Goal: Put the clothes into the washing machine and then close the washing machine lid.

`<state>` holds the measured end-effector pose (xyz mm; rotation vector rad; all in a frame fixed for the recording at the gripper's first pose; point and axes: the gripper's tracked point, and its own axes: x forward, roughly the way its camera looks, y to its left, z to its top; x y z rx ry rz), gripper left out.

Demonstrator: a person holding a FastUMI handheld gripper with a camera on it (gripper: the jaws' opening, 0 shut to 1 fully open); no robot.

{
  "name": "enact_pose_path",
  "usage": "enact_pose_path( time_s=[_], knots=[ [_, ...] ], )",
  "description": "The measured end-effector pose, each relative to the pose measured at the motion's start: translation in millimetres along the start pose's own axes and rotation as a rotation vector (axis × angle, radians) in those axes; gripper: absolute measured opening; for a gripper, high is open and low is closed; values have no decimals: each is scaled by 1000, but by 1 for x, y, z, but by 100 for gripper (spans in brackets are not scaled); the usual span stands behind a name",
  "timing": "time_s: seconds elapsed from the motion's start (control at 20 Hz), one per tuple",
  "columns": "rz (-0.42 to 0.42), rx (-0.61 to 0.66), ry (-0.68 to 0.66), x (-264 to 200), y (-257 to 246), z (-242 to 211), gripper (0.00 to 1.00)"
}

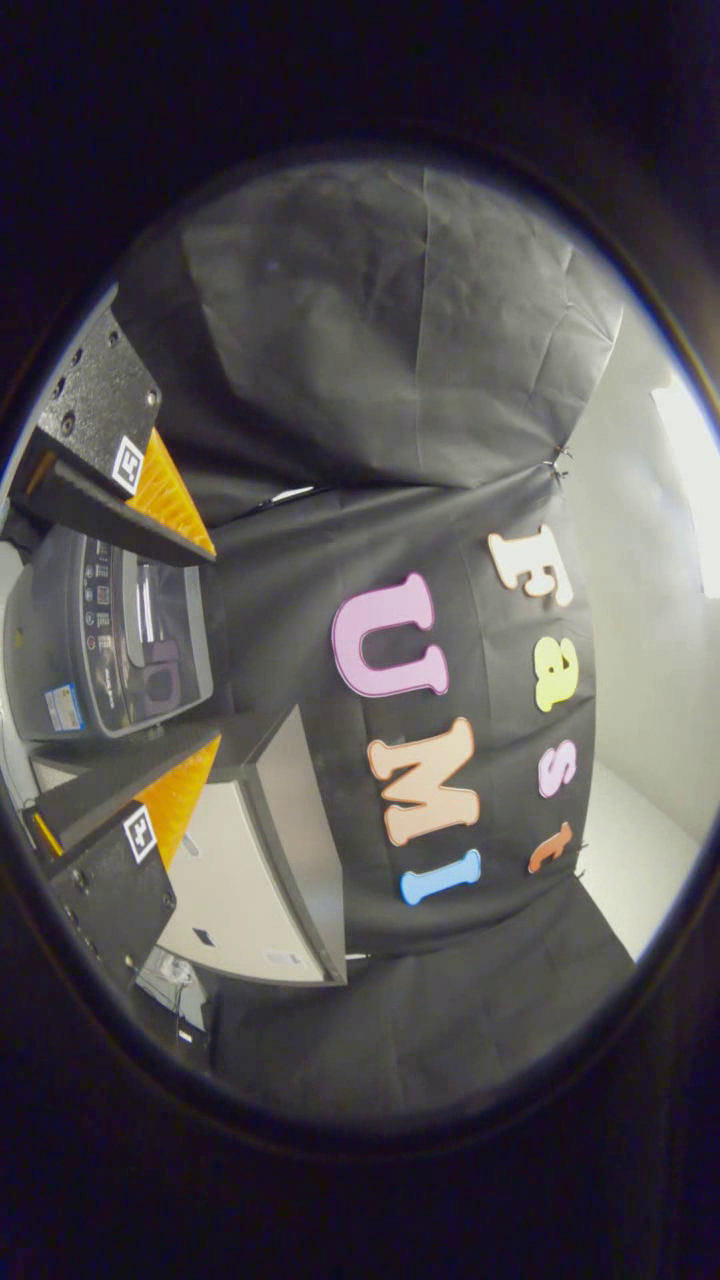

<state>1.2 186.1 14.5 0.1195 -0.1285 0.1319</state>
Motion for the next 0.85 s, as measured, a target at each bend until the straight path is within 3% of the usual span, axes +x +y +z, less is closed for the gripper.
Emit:
enact_pose_path(
  time_s=[0.45,0.85],
  knots=[
    [10,-101,32,-60,-16,-12,97],
    [22,-115,59,-76,-20,-24,97]
  ],
)
